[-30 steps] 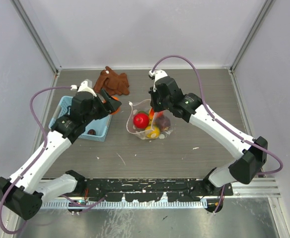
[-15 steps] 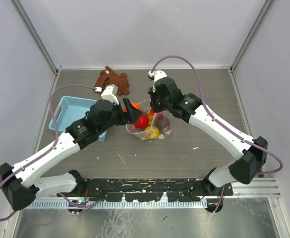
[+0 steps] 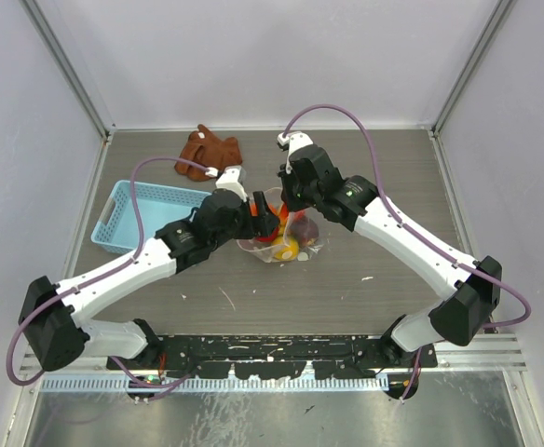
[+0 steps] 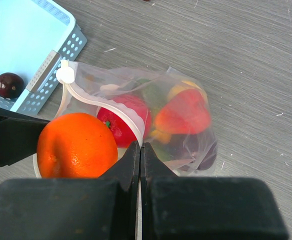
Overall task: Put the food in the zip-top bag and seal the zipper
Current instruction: Place the fake fruit in the zipper food storage bag.
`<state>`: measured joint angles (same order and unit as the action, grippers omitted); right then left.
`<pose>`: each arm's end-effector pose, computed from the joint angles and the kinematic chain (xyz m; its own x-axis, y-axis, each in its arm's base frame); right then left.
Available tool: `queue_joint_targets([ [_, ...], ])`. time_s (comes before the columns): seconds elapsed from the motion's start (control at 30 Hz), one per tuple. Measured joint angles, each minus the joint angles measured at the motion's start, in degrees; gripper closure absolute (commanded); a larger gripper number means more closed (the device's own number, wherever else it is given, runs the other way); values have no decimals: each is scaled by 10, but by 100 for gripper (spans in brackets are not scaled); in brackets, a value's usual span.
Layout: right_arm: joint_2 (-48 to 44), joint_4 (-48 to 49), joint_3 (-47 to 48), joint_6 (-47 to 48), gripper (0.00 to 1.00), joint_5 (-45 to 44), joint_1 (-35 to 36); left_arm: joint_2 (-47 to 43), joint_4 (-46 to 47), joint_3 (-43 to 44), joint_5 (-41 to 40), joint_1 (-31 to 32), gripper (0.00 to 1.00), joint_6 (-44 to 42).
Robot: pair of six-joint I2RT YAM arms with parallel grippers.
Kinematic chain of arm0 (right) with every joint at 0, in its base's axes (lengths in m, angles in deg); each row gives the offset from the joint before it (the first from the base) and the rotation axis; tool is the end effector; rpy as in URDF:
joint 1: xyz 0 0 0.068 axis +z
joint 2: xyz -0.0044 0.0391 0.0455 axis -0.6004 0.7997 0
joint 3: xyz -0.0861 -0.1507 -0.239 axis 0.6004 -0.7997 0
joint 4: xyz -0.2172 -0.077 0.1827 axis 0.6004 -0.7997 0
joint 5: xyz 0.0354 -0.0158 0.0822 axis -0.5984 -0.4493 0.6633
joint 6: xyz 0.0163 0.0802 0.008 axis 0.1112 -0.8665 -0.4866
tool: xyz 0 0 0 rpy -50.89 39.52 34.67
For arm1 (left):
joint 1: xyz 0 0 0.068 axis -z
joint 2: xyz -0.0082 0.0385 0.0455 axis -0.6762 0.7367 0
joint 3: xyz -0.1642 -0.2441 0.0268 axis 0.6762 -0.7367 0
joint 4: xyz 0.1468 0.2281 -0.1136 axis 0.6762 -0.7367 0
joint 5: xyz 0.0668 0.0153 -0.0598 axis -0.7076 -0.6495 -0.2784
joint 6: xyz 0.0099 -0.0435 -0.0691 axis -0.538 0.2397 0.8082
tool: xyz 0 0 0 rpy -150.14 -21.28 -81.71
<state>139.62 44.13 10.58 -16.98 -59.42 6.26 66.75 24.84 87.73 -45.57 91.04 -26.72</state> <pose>0.2879 0.2530 0.3686 -0.5616 -0.1924 -0.8047 -0.4469 0.8891 0.0993 0.2401 -0.2474 0.3073 -0.6219 -0.2336 -0.7475 0.2646 0.8357 -0.4813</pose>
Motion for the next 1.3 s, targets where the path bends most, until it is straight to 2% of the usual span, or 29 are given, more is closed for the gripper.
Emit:
queue_joint_targets([
  [0.57, 0, 0, 0, 0, 100, 0, 0, 42, 8, 13, 0, 14, 3, -1],
  [0.9, 0, 0, 0, 0, 100, 0, 0, 35, -2, 16, 2, 14, 1, 0],
  [1.3, 0, 0, 0, 0, 100, -3, 0, -65, -107, 34, 0, 14, 9, 36],
])
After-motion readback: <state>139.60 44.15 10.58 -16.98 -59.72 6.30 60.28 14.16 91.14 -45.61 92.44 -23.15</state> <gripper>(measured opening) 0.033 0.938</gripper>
